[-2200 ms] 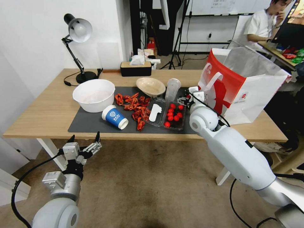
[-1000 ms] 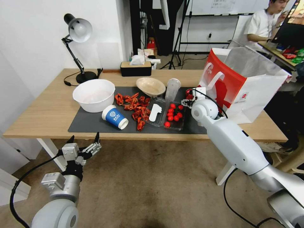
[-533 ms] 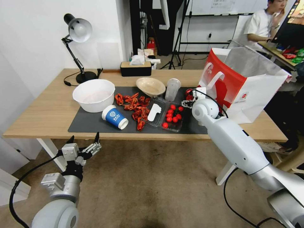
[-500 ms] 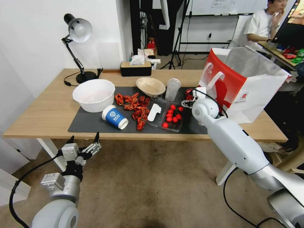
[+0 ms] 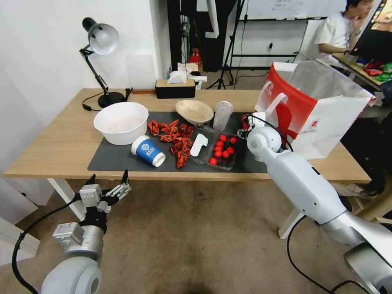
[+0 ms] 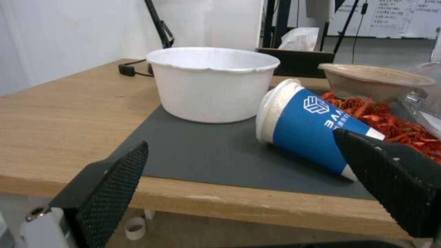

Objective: Pick up the trash from the table and place it into the takeout bag.

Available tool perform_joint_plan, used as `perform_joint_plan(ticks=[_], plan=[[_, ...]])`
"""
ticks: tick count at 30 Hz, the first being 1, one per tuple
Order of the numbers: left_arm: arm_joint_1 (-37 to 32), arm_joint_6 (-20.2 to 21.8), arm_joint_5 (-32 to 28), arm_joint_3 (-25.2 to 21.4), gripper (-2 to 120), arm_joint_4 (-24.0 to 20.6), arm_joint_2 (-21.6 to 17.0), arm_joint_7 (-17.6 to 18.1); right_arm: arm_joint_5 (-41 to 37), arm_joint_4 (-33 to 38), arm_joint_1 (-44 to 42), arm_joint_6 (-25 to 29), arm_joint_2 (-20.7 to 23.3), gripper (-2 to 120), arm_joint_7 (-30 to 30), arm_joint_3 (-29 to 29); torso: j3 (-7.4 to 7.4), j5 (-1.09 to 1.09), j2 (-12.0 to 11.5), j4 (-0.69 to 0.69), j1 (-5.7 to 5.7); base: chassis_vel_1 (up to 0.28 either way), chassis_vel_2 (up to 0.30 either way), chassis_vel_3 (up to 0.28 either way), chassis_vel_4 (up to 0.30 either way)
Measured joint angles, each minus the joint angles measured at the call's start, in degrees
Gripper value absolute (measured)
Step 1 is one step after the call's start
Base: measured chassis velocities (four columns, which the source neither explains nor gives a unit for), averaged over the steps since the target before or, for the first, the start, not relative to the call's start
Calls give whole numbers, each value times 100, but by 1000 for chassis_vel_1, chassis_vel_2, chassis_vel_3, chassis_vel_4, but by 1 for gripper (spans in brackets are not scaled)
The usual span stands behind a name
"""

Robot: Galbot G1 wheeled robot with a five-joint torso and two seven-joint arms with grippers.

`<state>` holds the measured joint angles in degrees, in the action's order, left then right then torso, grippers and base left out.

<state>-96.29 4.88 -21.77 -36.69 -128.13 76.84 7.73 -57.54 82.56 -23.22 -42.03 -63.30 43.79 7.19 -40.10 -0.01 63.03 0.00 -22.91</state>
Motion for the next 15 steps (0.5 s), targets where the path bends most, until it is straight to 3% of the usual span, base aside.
perform_joint_plan(ticks=[6, 15], plan=[[-2, -7, 4, 22, 100, 9, -9, 2, -69, 44, -9, 13, 17, 35, 36, -2, 1, 0, 1, 0, 0, 0, 0, 0, 0], [-16, -12, 20, 50, 100, 3, -12, 3, -179, 119, -67, 33, 30, 35, 138, -48, 0, 2, 1, 1, 0, 0, 0, 0, 0]])
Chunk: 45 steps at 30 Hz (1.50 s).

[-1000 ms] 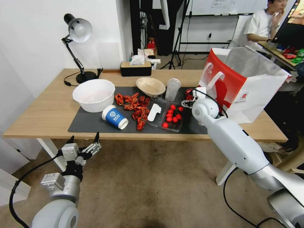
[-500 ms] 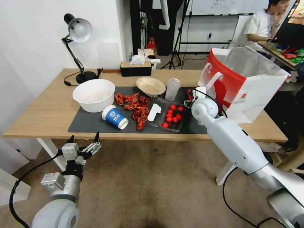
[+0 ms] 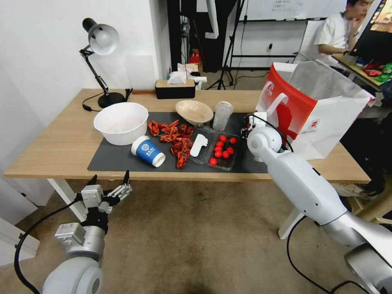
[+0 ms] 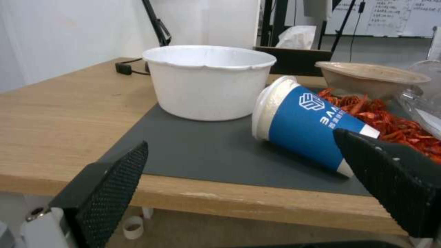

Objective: Pick up the trash from the table and place it into the takeout bag.

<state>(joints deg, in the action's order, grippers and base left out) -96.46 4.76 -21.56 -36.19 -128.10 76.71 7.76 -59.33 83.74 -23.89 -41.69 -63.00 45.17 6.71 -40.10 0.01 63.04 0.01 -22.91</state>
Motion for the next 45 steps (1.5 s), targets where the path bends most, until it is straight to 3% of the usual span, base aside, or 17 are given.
perform_joint_plan(ticks=[4, 12, 27, 36, 45], plan=[[-11, -4, 4, -3, 100, -23, 1, 1, -7, 122, -43, 5, 47, 35, 0, -31, -2, 2, -2, 0, 0, 0, 0, 0, 0], [-5, -26, 37, 11, 100, -6, 43, 5, 25, 670, -214, 68, 295, 18, -123, -119, -2, -2, -2, -1, 0, 0, 0, 0, 0], [-103, -74, 52, 13, 100, -133, 121, 10, 287, 1213, -389, 300, 648, 16, -544, -241, 0, 0, -2, -1, 0, 0, 0, 0, 0], [-14, -72, 56, 4, 100, -130, 245, 22, 628, 1706, -573, 681, 1056, 16, -1253, -427, 0, -2, -2, -2, 0, 0, 0, 0, 0], [-63, -54, 70, -20, 100, -173, 229, 35, 750, 2435, -1200, 1018, 1561, 16, -2171, -975, 0, 0, -1, -1, 0, 0, 0, 0, 0]])
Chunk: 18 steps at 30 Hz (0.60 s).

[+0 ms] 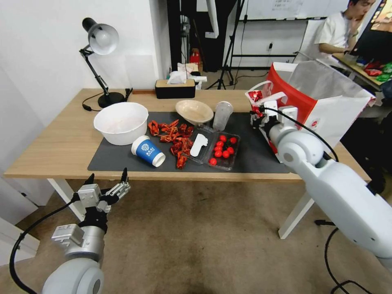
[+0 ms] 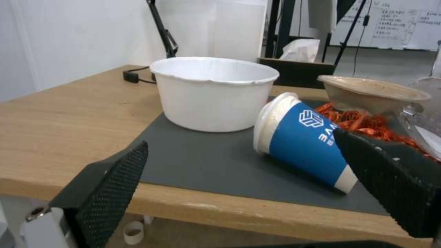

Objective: Pick up the trash from the table and place it into the takeout bag.

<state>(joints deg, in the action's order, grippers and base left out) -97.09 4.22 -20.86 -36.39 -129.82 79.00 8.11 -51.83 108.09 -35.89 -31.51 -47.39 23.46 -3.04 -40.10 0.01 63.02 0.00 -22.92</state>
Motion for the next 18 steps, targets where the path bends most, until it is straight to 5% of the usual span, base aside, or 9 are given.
perform_joint_plan(ticks=[10, 18], plan=[[-53, 1, 38, 27, 100, -44, -17, 0, 64, 406, -423, -123, 214, 16, -232, -250, 0, 0, 0, 0, 0, 0, 0, 0, 0], [-111, -3, 30, 0, 100, -136, -27, -2, -412, 666, -521, -569, 131, 16, 955, -252, 0, -1, 0, 1, 0, 0, 0, 0, 0]])
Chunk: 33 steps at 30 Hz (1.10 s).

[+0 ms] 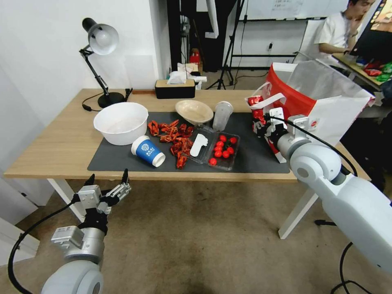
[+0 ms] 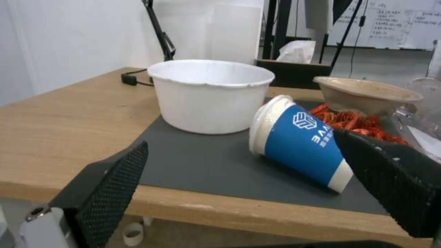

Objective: Pick up the trash from the table and place it into the takeout bag.

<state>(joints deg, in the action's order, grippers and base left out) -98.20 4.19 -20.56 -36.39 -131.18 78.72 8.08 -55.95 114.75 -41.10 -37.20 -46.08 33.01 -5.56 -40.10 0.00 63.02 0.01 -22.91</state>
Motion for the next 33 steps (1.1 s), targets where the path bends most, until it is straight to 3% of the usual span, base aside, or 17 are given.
perform_joint_plan(ticks=[7, 33], plan=[[5, -9, -18, -29, 100, -35, -24, 0, -286, 336, -292, -135, 39, 16, 385, -227, 0, 0, 0, -1, 0, 0, 0, 0, 0], [-70, -44, -11, -7, 100, -142, 9, -2, -263, 1820, -1982, -137, 384, 16, 316, -1506, 0, 0, 0, -2, 0, 0, 0, 0, 0]])
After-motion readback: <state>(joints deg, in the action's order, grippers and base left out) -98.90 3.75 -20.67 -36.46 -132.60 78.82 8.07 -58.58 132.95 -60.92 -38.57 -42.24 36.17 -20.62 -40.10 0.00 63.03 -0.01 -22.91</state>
